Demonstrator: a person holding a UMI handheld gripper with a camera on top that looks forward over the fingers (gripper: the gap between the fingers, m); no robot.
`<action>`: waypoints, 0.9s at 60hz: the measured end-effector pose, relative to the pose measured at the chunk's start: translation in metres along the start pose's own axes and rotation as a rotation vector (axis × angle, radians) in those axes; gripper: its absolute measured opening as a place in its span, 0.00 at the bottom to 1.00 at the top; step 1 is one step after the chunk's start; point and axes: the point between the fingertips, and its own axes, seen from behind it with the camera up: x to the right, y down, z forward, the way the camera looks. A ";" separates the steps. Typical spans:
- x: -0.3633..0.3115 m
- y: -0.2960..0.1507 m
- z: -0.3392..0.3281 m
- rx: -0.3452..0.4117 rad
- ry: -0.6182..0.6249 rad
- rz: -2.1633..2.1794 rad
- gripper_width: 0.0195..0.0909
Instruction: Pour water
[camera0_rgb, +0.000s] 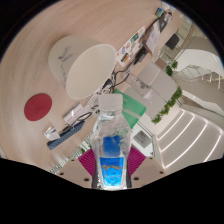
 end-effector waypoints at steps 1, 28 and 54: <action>0.005 0.000 0.005 0.012 -0.015 0.009 0.26; 0.041 0.017 -0.009 0.355 -0.100 1.941 0.34; -0.076 -0.068 -0.006 0.546 -0.329 2.145 0.37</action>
